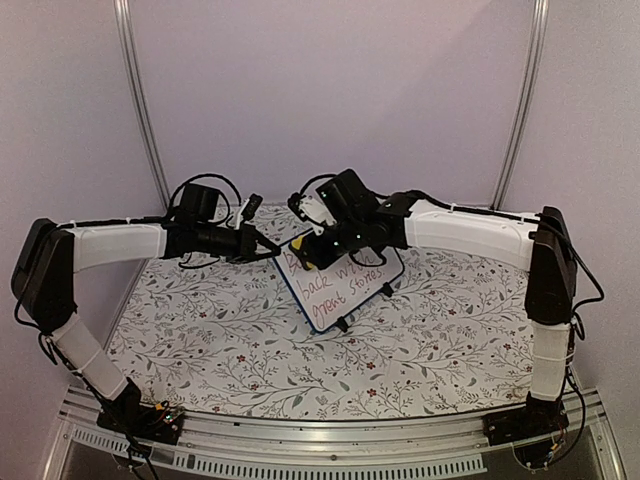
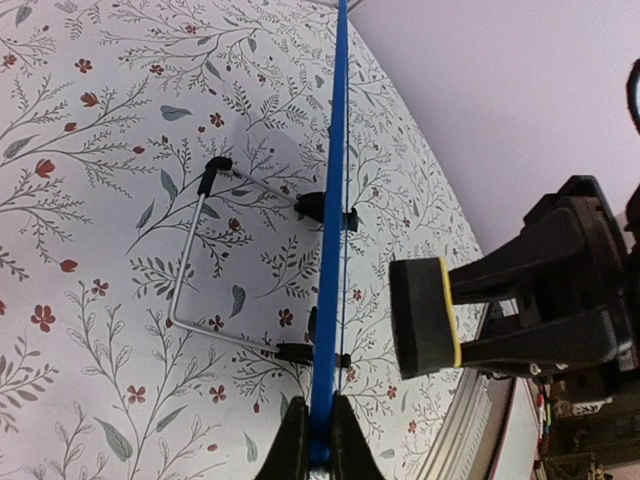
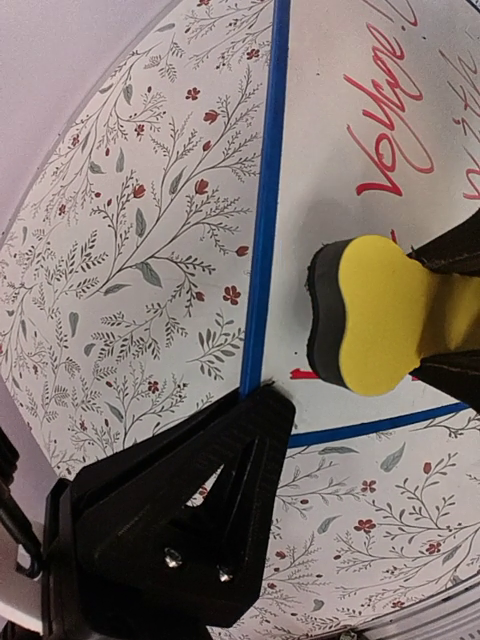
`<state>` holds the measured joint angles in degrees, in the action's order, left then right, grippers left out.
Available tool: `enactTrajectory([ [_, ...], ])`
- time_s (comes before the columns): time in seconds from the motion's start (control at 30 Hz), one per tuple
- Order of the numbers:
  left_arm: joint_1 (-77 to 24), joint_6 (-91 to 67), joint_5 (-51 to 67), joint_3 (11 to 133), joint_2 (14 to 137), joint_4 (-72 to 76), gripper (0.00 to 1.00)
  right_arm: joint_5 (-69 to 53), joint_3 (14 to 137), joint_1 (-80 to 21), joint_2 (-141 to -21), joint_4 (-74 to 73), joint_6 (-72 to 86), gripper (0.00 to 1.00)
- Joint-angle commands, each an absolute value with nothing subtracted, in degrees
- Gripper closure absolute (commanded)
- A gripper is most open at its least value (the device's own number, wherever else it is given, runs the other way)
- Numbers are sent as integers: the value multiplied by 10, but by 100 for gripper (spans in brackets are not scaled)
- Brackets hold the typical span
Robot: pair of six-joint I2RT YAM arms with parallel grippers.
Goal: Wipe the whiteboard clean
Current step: Hold the whiteboard at the center of the board, then erase the whiteboard at the center of the board.
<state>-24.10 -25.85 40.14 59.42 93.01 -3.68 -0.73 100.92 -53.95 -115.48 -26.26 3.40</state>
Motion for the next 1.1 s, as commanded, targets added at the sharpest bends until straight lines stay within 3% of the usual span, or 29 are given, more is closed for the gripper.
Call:
enactTrajectory([
  [0.0,-239,-265,392,603,921,-39,96,-4,1030,-546,-1170,-277,36,81],
  [1.07,-242,-263,387,603,920,-38,96,37,1073,-560,-1232,-311,31,82],
])
